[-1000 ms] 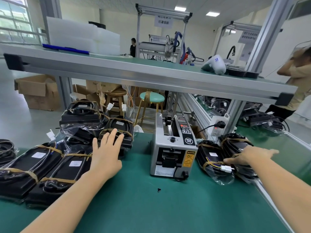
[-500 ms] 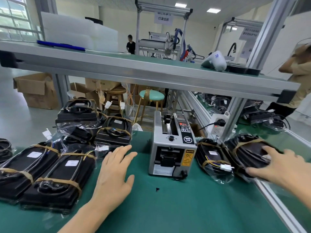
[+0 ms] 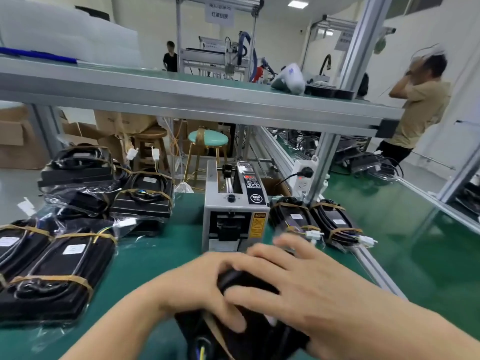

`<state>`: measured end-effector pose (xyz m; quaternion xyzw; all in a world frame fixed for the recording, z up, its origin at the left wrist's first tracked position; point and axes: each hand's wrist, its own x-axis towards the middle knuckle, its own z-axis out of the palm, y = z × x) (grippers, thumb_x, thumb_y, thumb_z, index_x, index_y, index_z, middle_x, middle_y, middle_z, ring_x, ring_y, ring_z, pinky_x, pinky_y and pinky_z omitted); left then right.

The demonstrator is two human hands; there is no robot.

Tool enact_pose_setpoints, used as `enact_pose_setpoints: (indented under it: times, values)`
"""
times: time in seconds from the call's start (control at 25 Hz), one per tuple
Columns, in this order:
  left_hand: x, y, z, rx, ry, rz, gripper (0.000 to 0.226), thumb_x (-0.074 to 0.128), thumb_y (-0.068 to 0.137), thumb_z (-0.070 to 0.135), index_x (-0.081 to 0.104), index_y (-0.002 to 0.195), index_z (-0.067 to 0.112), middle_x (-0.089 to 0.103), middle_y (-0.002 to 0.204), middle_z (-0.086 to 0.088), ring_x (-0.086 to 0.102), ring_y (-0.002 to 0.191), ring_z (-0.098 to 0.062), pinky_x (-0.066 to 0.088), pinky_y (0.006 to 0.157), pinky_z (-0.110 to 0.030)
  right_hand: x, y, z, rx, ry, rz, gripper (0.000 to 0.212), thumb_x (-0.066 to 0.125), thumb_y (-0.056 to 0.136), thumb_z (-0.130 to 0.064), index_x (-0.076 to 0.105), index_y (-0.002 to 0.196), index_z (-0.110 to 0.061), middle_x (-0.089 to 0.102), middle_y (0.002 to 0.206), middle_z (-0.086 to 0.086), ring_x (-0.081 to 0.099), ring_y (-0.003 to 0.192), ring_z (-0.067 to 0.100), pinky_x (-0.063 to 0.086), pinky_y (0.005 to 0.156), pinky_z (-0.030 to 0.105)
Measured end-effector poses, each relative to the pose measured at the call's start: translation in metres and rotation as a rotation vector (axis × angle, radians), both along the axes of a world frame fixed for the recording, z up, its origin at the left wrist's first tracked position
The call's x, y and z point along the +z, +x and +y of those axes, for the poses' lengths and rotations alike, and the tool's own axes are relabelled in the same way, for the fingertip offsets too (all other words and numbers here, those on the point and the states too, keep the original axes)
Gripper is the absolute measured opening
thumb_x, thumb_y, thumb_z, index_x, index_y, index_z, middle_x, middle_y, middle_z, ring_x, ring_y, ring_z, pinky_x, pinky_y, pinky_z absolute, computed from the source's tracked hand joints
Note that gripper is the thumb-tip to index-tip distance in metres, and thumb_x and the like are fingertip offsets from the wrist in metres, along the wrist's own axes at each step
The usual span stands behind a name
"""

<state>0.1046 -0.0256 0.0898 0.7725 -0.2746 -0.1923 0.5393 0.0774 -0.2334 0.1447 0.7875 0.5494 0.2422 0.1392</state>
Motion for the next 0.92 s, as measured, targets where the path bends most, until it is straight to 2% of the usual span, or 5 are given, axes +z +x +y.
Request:
enact_pose_setpoints:
  times: [0.12, 0.28, 0.6, 0.8, 0.92]
  values:
    - [-0.020, -0.001, 0.033, 0.330, -0.316, 0.067, 0.062, 0.084, 0.039, 0.012, 0.071, 0.100, 0.015, 0.073, 0.100, -0.008, 0.067, 0.089, -0.019, 0.052, 0.073, -0.027, -0.006, 0.020, -0.005, -0.156, 0.228, -0.048, 0.097, 0.081, 0.052, -0.022, 0.038, 0.139, -0.030, 0.040, 0.148, 0.000, 0.032, 0.139, 0.019, 0.019, 0.113, 0.048]
    - [-0.046, -0.005, 0.055, 0.549, -0.500, 0.066, 0.061, 0.086, 0.035, 0.013, 0.071, 0.094, 0.017, 0.073, 0.096, -0.016, 0.070, 0.086, -0.027, 0.055, 0.067, -0.027, -0.031, 0.026, 0.003, -0.113, 0.814, 0.574, 0.053, 0.070, 0.078, -0.013, 0.056, 0.128, -0.025, 0.047, 0.139, -0.016, 0.040, 0.135, 0.009, 0.032, 0.110, 0.039]
    - [-0.058, -0.016, 0.054, 0.462, -0.515, -0.109, 0.070, 0.088, 0.043, 0.010, 0.067, 0.110, 0.018, 0.072, 0.100, -0.011, 0.066, 0.092, -0.017, 0.052, 0.080, -0.024, -0.037, 0.046, 0.049, -0.083, 0.786, 1.224, 0.069, 0.083, 0.070, -0.014, 0.052, 0.130, -0.029, 0.061, 0.123, -0.012, 0.058, 0.118, 0.008, 0.045, 0.101, 0.027]
    - [-0.049, -0.025, 0.059, 0.495, -0.437, -0.162, 0.081, 0.082, 0.049, 0.001, 0.059, 0.122, 0.028, 0.066, 0.120, -0.003, 0.058, 0.115, -0.018, 0.044, 0.095, -0.026, -0.052, 0.049, 0.060, -0.153, 0.822, 1.184, 0.055, 0.083, 0.064, -0.003, 0.063, 0.112, -0.021, 0.070, 0.101, -0.004, 0.067, 0.096, 0.011, 0.053, 0.087, 0.028]
    - [-0.017, -0.037, 0.070, 0.485, -0.496, -0.305, 0.071, 0.077, 0.067, 0.026, 0.052, 0.132, 0.031, 0.049, 0.142, 0.004, 0.038, 0.136, -0.014, 0.028, 0.107, -0.035, -0.058, 0.049, 0.076, -0.138, 0.827, 1.080, 0.054, 0.081, 0.062, -0.006, 0.064, 0.110, -0.022, 0.068, 0.098, -0.011, 0.065, 0.092, 0.006, 0.052, 0.083, 0.024]
